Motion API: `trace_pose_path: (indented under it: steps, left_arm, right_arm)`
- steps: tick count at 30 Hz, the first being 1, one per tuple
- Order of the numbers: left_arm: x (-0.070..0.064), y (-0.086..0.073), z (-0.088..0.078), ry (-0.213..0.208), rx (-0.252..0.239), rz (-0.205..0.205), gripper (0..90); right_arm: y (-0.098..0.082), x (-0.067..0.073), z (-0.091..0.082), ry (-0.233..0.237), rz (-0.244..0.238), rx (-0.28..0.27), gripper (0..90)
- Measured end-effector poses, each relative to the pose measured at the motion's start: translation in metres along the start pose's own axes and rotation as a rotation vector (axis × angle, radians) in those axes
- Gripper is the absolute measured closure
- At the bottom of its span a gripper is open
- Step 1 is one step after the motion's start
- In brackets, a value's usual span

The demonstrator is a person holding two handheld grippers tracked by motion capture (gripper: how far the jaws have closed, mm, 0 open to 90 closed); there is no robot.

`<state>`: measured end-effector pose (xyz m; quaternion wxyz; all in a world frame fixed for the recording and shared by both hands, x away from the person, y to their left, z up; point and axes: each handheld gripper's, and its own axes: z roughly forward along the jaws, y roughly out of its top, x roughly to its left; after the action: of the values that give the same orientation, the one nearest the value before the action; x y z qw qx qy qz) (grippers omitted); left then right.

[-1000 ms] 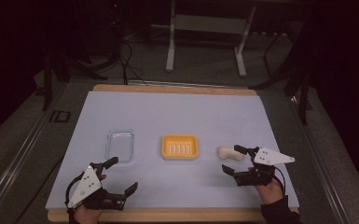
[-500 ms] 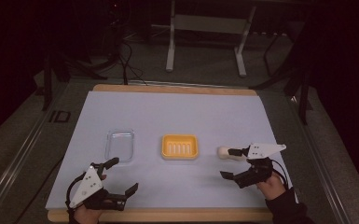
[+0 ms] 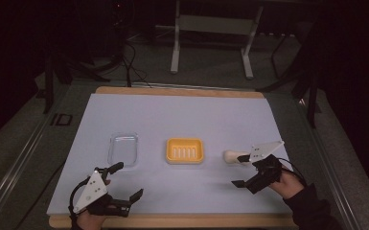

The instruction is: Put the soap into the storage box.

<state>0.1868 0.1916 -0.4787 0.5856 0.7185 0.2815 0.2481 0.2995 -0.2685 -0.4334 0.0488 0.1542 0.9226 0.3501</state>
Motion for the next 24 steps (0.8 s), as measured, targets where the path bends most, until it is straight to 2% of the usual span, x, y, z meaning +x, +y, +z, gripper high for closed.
trace_pose_path:
  steps: [1,2,4,8,10,15,18,20,21,24]
  left_arm:
    - [0.0,0.0,0.0,0.0,-0.001,0.0,1.2]
    - [0.0,0.0,0.0,0.0,-0.001,0.0,1.1]
    - [0.0,0.0,0.0,-0.001,0.001,0.0,1.2]
    - [0.0,0.0,0.0,-0.003,0.003,0.002,1.2]
    - [0.0,0.0,0.0,-0.003,0.003,0.003,1.2]
    - [0.0,0.0,0.0,-0.004,0.005,0.004,1.2]
    - [0.0,0.0,0.0,-0.005,0.01,0.007,1.2]
    - [0.0,0.0,0.0,-0.005,0.01,0.007,1.2]
    - [0.0,0.0,0.001,-0.006,0.01,0.008,1.2]
    - [0.0,0.0,0.001,-0.006,0.01,0.008,1.2]
  right_arm:
    - [0.001,-0.001,0.0,0.015,-0.003,0.029,13.2]
    - [0.001,-0.001,0.0,0.015,-0.003,0.029,13.2]
    - [0.004,-0.001,0.0,0.005,-0.023,0.065,13.2]
    - [0.006,-0.003,0.0,-0.011,-0.037,0.066,13.5]
    - [0.008,-0.004,0.0,-0.003,-0.043,0.081,13.6]
    - [0.011,-0.002,0.008,0.064,-0.061,0.214,13.4]
    - [0.012,-0.002,0.012,0.066,-0.068,0.269,12.7]
    - [0.012,-0.003,0.013,0.069,-0.062,0.28,12.7]
    - [0.013,-0.004,0.015,0.069,-0.058,0.313,12.6]
    - [0.015,-0.004,0.017,0.081,-0.059,0.353,12.8]
